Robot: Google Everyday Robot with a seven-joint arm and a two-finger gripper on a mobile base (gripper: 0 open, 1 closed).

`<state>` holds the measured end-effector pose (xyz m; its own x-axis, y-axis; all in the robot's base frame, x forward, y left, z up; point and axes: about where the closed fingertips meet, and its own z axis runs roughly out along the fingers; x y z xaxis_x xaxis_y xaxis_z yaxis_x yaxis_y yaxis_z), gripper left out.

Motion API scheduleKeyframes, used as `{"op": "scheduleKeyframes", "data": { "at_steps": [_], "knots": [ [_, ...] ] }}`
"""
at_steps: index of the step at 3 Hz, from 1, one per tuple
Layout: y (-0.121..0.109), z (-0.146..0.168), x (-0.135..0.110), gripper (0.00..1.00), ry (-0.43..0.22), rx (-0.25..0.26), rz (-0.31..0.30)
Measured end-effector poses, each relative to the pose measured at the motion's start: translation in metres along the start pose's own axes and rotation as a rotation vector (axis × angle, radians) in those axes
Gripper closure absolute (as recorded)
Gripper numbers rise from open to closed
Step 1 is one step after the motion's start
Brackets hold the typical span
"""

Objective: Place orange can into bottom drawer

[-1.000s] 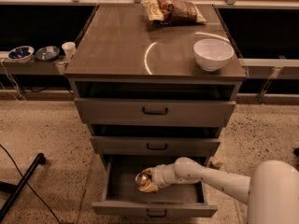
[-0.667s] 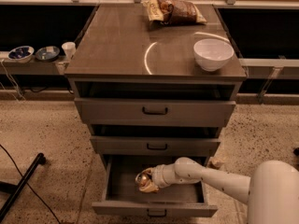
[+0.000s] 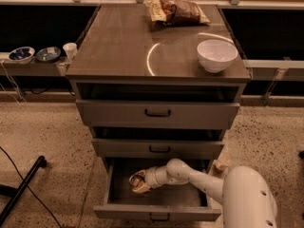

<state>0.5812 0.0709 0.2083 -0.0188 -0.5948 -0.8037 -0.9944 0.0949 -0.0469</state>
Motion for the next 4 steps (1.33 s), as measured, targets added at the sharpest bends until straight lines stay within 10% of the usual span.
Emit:
{"op": "scheduleKeyframes", "data": {
  "at_steps": [4],
  "knots": [
    [-0.009, 0.053, 0.013, 1.0, -0.196, 0.015, 0.057]
  ]
}}
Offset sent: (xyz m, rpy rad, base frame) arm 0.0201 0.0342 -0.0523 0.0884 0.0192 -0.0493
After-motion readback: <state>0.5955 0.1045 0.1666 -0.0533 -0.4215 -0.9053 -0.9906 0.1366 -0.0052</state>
